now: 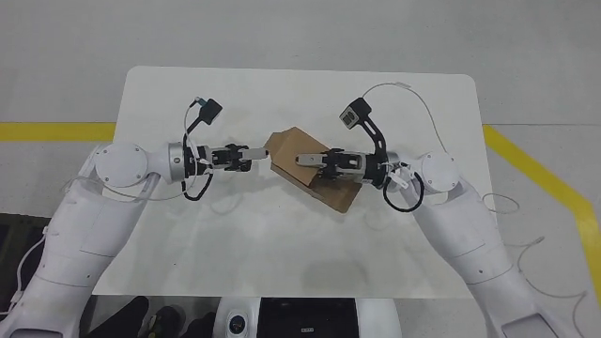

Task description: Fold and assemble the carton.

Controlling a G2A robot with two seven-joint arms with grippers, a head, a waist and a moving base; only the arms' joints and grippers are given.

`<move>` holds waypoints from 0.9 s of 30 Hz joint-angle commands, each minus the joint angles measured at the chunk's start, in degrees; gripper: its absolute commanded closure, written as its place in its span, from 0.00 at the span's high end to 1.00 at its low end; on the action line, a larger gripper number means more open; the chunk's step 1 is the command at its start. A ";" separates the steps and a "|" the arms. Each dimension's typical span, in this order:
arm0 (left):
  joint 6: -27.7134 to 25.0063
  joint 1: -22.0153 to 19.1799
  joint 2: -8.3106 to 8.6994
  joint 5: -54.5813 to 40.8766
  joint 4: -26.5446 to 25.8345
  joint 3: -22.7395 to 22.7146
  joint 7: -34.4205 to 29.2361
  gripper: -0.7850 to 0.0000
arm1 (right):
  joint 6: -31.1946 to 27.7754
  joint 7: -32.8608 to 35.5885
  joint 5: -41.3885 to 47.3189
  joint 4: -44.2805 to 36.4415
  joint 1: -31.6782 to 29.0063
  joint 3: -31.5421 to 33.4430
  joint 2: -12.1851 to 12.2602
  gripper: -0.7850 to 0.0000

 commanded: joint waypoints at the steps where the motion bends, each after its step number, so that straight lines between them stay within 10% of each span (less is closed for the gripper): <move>1: -0.09 0.11 0.01 -0.24 -0.13 -0.12 -0.01 1.00 | -0.40 1.68 0.61 0.40 0.05 0.18 0.06 0.00; 27: -4.91 2.81 0.79 -4.25 -4.01 -4.10 -3.43 1.00 | -5.33 22.66 6.69 11.22 5.69 -2.06 -0.19 0.00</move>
